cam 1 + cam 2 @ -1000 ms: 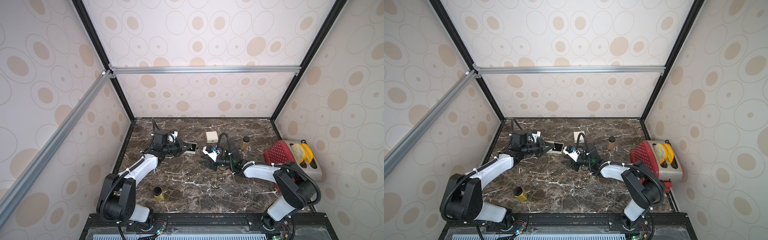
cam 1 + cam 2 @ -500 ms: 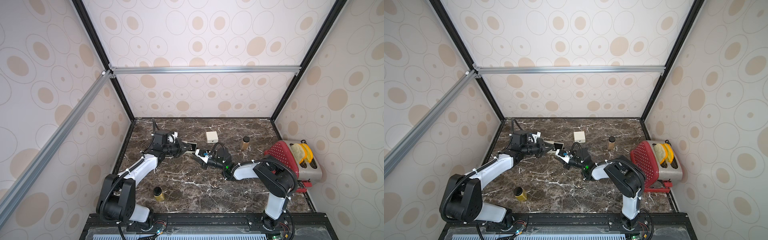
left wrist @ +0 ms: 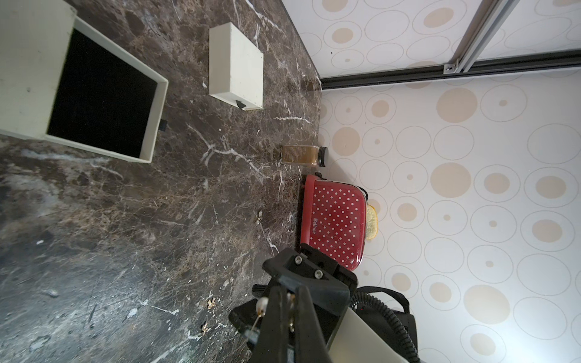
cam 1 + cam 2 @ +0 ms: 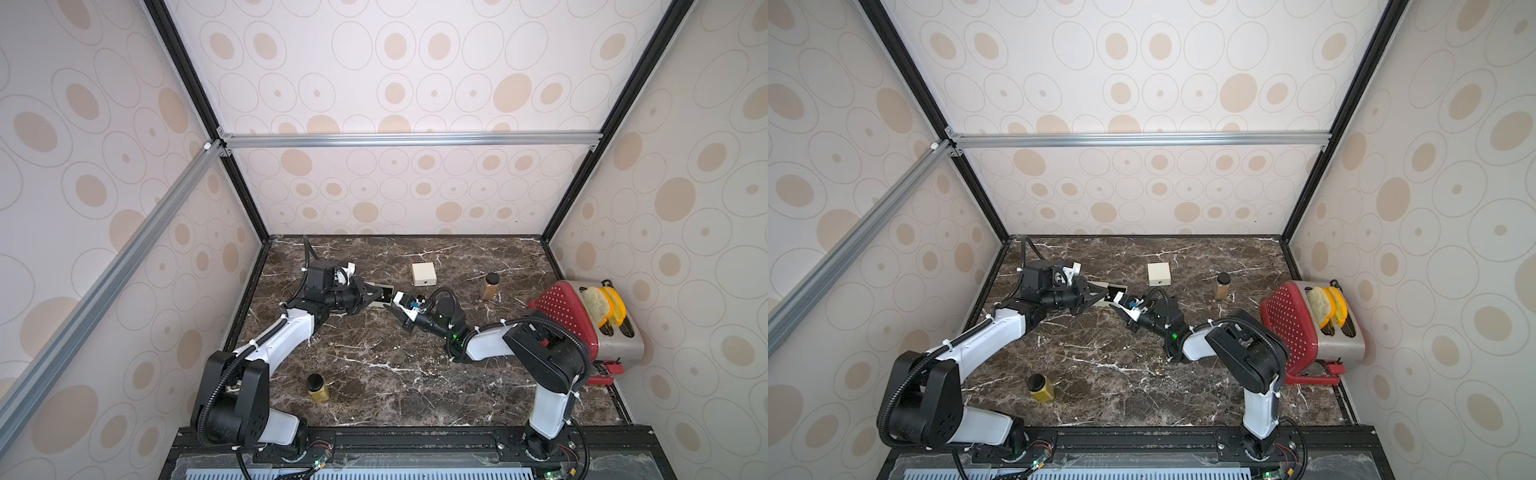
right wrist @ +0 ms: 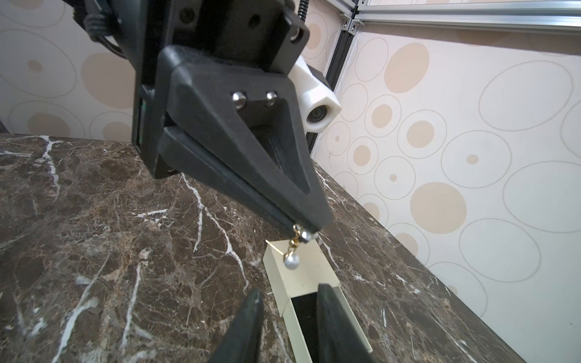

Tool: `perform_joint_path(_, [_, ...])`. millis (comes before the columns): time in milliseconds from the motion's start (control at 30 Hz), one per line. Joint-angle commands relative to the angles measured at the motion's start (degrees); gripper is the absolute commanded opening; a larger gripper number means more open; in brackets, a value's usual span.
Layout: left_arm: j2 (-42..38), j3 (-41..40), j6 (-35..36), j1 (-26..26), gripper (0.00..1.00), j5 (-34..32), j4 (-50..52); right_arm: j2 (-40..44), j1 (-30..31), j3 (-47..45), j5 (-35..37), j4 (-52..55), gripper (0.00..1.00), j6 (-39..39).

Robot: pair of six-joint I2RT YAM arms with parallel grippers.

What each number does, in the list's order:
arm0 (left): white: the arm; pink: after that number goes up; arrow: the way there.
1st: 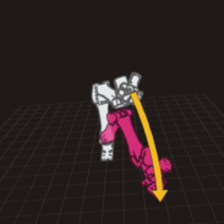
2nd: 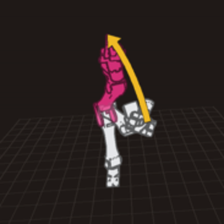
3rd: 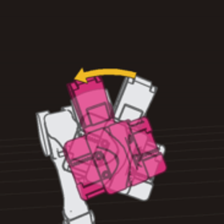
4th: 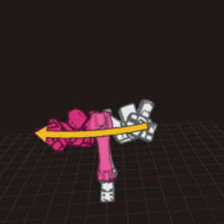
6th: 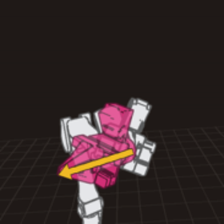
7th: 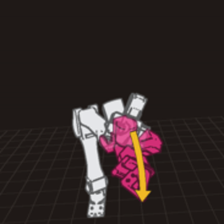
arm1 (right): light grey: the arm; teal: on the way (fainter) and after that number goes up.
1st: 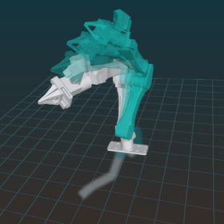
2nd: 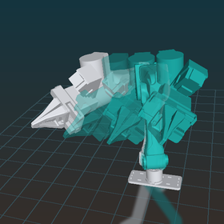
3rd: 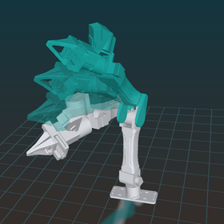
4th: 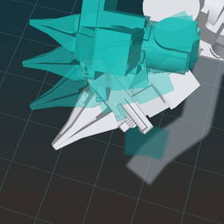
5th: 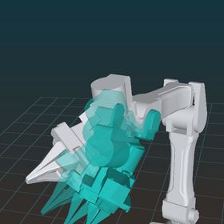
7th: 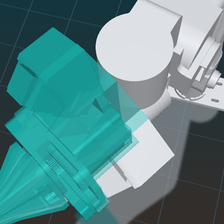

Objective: Place the earrings into the drawer-style jewelry box
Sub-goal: Pick up the earring from the center of the board.

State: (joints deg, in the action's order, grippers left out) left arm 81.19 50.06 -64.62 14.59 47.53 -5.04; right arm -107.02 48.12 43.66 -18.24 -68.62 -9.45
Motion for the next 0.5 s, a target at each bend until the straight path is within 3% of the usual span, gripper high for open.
perform_joint_path(0, [-1.72, 0.21, 1.08, 0.09, 0.00, -0.05, -0.68, -1.16, -0.38, 0.34, -3.03, -3.18, 0.33, 1.29])
perform_joint_path(467, [-2.48, -0.31, 0.99, 0.04, 0.00, 0.28, -1.42, -1.69, -2.00, 2.56, -7.61, 0.00, 0.32, 5.69])
